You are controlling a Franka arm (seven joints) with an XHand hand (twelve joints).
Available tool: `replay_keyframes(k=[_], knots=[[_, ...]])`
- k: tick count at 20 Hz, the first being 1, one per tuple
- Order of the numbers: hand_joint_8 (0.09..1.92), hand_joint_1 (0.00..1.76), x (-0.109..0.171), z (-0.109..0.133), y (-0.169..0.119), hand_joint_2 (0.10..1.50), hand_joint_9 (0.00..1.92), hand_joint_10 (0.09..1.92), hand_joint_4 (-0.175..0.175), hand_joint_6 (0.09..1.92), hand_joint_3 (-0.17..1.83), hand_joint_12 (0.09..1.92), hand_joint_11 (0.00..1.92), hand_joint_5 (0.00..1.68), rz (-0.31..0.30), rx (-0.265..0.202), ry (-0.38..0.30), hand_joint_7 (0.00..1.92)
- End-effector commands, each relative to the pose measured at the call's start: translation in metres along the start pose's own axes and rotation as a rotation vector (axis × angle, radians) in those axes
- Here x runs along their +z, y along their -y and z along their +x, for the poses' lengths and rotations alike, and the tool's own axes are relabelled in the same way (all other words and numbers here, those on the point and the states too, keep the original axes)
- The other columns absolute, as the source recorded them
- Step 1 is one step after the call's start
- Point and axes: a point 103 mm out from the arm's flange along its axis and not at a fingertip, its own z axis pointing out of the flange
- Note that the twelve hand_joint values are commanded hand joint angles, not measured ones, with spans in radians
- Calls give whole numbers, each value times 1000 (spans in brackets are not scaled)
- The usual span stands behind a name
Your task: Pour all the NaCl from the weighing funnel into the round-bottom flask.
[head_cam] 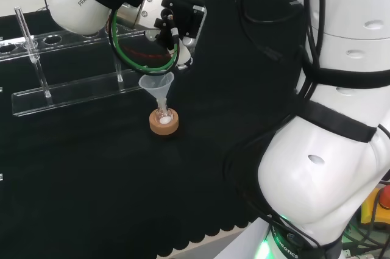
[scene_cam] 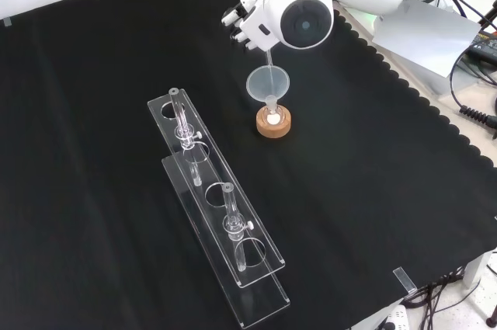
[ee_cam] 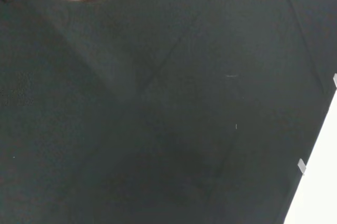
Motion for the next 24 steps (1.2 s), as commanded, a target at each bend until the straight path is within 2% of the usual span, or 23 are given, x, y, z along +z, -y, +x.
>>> replay_keyframes(k=[1,16,24], knots=[[576,1098,-4,0,1,627,1102,331,175,944,816,1117,755,1162,6,6,26,764],[575,1098,-15,-1,4,627,1102,327,175,942,815,1110,757,1163,12,18,86,761],[575,1098,-14,-2,4,627,1103,325,175,940,815,1107,758,1164,17,23,93,761]])
